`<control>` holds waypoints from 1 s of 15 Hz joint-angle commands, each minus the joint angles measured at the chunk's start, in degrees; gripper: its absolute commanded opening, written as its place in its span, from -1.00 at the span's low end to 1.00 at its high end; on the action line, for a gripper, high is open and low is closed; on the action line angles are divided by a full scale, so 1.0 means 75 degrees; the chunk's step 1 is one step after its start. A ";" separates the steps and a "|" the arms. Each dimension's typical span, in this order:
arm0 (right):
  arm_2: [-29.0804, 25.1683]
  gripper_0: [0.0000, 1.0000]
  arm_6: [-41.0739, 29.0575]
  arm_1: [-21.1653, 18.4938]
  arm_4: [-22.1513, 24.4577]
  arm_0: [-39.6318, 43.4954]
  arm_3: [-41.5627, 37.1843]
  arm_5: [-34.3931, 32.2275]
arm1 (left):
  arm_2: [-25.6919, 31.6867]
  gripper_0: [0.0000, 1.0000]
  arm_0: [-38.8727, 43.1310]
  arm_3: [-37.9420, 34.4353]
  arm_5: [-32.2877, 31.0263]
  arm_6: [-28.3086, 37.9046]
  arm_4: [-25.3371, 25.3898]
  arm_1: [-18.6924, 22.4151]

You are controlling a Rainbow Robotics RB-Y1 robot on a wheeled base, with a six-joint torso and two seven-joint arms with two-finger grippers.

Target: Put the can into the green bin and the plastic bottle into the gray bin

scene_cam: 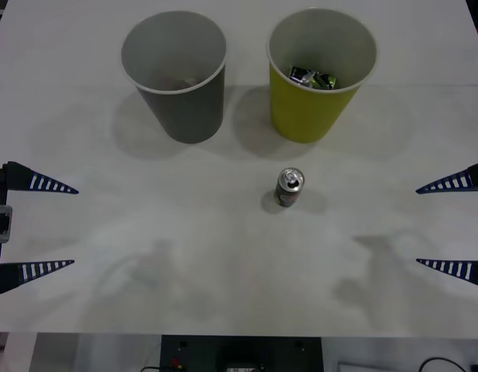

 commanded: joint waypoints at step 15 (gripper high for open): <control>0.0687 1.00 0.1393 0.1143 -0.0109 -0.1074 0.1763 -0.0427 | 0.0000 1.00 0.0000 0.0000 0.0000 0.0000 0.0000 0.0000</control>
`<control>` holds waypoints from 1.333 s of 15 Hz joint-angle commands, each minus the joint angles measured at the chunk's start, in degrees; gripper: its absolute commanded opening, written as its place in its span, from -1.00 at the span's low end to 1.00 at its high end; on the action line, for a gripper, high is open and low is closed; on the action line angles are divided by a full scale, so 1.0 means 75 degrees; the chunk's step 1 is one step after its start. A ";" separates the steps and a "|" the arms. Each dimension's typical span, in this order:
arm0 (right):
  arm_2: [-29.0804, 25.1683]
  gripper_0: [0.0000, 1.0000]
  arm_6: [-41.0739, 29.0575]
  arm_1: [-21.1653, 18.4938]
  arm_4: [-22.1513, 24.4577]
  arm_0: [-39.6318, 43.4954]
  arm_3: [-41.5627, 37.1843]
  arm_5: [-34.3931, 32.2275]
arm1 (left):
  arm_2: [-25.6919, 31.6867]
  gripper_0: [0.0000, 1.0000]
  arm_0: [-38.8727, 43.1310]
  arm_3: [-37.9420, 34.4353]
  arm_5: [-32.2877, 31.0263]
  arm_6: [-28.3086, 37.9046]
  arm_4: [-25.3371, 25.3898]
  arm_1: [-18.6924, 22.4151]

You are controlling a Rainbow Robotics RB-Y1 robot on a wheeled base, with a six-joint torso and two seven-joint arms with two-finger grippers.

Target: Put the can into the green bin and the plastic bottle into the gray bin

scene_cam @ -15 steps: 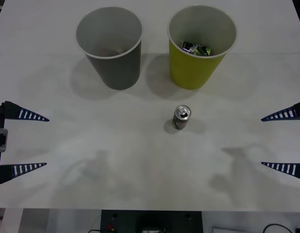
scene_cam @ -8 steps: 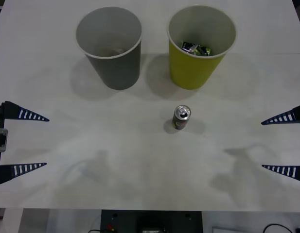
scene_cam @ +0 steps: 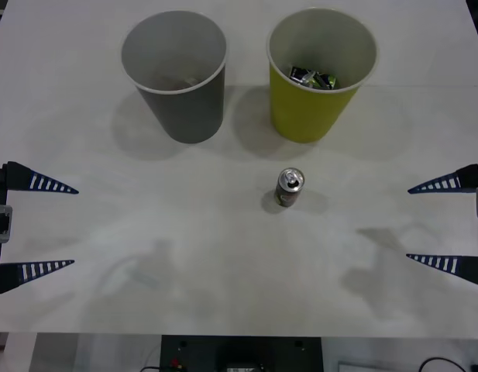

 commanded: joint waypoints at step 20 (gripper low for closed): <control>0.0970 1.00 0.2826 0.2595 -0.0593 -0.1861 0.3873 -0.0436 | 0.0000 1.00 0.0000 0.0000 0.0000 0.0000 0.0000 0.0000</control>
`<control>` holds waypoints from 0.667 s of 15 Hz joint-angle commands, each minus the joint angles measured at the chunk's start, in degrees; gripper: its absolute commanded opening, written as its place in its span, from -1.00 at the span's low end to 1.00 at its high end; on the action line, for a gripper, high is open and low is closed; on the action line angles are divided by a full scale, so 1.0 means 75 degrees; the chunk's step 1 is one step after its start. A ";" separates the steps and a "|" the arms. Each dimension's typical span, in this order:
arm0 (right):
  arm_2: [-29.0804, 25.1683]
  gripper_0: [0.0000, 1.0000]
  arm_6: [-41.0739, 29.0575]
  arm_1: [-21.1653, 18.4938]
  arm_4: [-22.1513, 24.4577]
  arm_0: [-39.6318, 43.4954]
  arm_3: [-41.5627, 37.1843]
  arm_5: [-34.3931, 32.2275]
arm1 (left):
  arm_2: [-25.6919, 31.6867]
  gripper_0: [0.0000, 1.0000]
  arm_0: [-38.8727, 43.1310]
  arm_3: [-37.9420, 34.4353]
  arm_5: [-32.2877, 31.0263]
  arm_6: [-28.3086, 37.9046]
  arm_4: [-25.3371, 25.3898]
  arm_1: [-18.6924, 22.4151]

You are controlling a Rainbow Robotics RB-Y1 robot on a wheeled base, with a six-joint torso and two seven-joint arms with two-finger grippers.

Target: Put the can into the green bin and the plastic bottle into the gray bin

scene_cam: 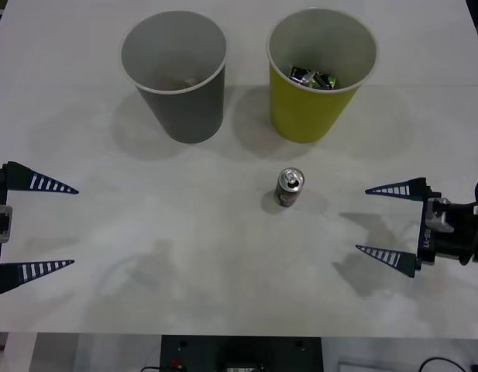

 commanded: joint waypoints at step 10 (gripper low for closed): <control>-0.0001 1.00 0.0680 0.1526 -0.0207 -0.1649 0.2901 -0.0280 | 0.0000 1.00 0.0000 0.0000 0.0000 0.0000 0.0000 0.0000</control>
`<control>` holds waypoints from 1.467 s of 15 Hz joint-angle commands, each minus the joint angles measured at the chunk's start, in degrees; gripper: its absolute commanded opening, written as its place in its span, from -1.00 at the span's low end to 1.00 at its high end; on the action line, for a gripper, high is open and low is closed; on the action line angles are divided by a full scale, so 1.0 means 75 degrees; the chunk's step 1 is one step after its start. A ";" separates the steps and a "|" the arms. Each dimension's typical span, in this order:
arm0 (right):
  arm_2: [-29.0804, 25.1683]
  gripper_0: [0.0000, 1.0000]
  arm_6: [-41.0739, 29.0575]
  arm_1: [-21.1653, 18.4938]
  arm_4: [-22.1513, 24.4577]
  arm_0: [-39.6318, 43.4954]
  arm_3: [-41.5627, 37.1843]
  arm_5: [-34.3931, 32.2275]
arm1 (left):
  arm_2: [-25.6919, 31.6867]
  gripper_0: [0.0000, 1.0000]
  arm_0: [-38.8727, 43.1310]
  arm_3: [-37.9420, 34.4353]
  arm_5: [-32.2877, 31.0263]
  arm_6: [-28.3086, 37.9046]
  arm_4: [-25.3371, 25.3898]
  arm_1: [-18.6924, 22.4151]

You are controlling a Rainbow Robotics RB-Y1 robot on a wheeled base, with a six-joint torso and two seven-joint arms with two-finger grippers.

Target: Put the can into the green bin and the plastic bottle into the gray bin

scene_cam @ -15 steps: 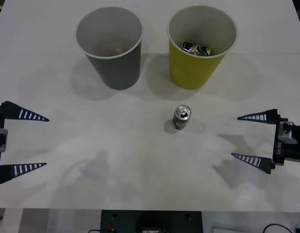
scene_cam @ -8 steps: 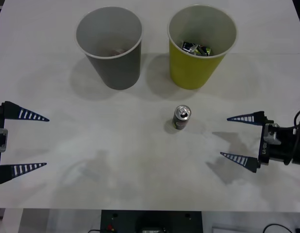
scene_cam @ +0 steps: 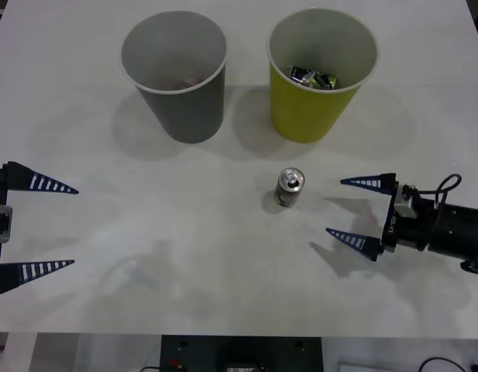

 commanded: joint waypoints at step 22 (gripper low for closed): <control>0.1044 1.00 0.0832 0.1524 -0.0946 -0.0883 0.1141 0.1734 | 0.0000 1.00 0.0000 0.0000 0.0000 0.0000 0.0000 0.0000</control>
